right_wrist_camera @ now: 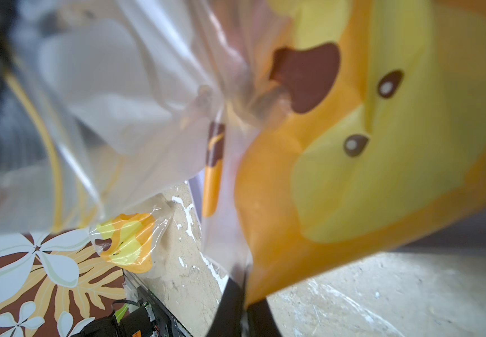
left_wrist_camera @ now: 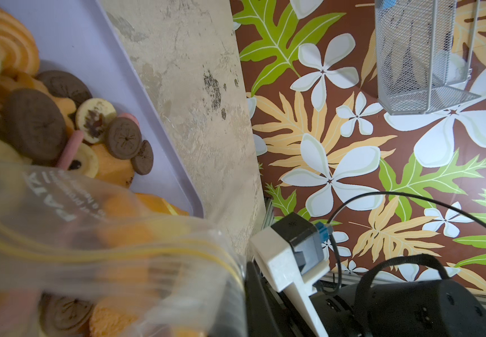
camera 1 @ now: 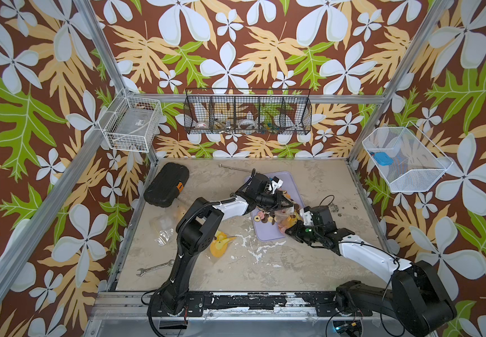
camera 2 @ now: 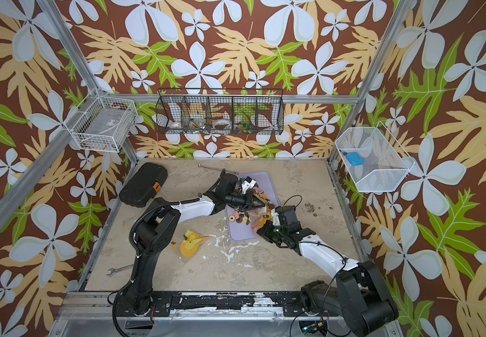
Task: Pour cookies out of the ziploc bag
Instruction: Adjust the ziploc bag on the tray.
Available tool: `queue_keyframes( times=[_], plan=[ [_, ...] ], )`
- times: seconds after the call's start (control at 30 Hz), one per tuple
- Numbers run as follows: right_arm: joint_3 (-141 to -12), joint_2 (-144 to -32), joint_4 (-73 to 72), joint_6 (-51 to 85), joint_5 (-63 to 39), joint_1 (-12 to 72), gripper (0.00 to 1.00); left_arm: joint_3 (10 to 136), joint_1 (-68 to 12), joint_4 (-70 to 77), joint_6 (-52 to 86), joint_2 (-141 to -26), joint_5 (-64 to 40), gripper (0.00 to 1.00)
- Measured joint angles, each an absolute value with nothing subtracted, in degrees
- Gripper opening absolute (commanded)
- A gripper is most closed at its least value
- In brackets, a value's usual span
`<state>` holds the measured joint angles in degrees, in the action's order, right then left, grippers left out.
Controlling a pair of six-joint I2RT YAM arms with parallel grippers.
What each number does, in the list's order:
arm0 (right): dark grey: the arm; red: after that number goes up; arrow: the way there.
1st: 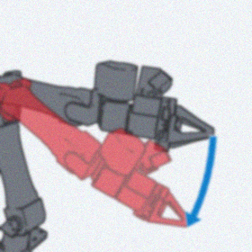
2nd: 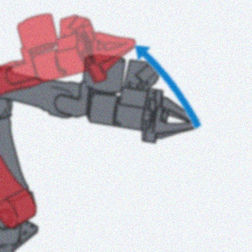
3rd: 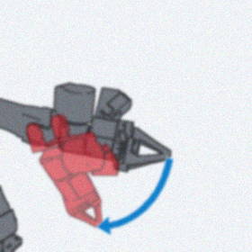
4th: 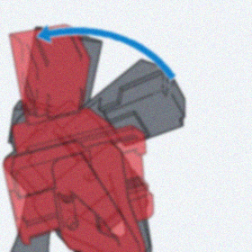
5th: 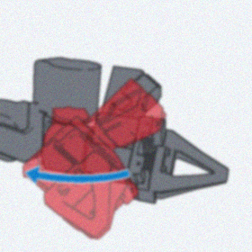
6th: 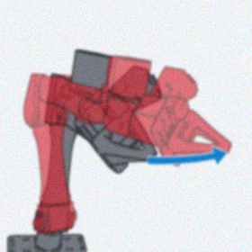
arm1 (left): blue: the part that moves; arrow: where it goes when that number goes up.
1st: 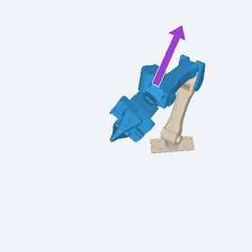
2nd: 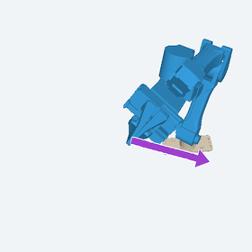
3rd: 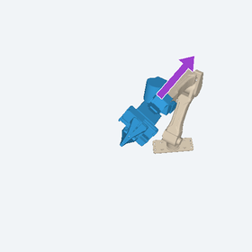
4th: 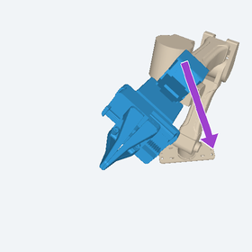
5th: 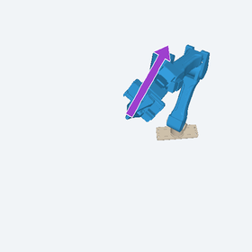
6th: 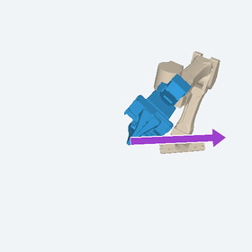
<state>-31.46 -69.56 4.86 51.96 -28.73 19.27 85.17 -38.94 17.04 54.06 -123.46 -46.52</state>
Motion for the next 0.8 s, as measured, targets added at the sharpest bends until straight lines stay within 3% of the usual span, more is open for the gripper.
queue_keyframes(
  times=[0.4, 0.8],
  plan=[
    [-41.0, -64.8, 15.6, 46.2, -33.9, 8.0, 0.00, 87.9, -40.0, 16.6, 55.2, -123.5, -46.9, 0.00],
    [-46.1, -60.3, 25.3, 41.9, -35.2, 6.3, 0.00, 83.8, -44.2, 22.8, 60.1, -122.6, -47.4, 0.00]
  ],
)
